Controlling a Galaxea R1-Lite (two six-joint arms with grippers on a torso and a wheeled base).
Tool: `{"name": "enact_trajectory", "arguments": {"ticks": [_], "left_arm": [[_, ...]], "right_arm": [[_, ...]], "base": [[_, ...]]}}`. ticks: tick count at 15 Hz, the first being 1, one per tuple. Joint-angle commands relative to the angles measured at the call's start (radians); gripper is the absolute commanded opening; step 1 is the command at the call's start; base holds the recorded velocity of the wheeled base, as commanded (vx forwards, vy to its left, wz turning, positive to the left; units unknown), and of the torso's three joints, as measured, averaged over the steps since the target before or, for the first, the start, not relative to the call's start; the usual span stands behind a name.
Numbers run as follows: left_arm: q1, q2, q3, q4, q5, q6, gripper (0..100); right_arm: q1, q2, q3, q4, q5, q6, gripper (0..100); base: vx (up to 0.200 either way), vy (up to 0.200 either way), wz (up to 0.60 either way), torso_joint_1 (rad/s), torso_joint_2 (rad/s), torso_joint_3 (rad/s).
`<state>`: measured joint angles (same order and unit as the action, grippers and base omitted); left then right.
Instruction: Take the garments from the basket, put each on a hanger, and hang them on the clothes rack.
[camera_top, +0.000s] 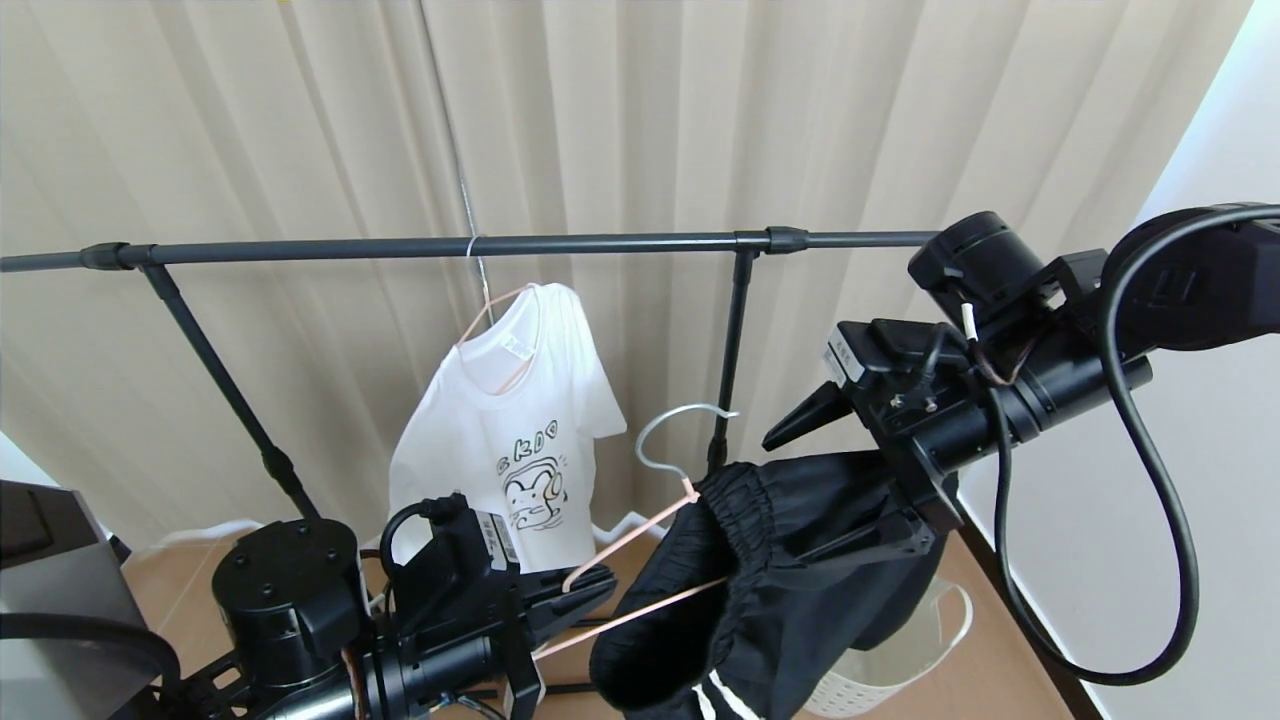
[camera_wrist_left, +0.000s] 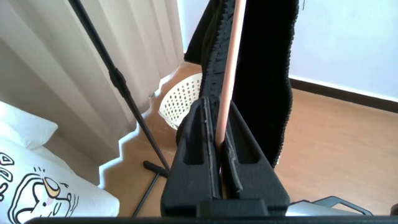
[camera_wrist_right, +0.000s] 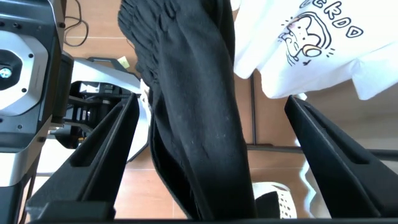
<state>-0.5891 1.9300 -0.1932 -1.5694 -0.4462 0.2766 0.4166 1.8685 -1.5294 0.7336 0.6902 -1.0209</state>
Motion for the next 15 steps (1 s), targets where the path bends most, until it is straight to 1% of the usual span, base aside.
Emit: {"name": "enact_trajectory", "arguments": {"ticks": [1, 8, 15], "left_arm": [[0.000, 0.001, 0.000, -0.001, 0.000, 0.000, 0], [0.006, 0.001, 0.000, -0.001, 0.000, -0.004, 0], [0.028, 0.040, 0.000, -0.001, -0.002, 0.009, 0]], "right_arm": [[0.002, 0.001, -0.003, 0.000, -0.003, 0.001, 0], [0.002, -0.006, -0.002, 0.000, -0.001, 0.001, 0], [0.002, -0.019, 0.005, 0.003, -0.001, 0.001, 0]], "base": [[0.000, 0.000, 0.00, 0.000, 0.00, 0.000], [0.000, 0.000, 0.00, 0.000, 0.00, 0.000], [0.000, 0.000, 0.00, 0.000, 0.00, 0.000]]}}
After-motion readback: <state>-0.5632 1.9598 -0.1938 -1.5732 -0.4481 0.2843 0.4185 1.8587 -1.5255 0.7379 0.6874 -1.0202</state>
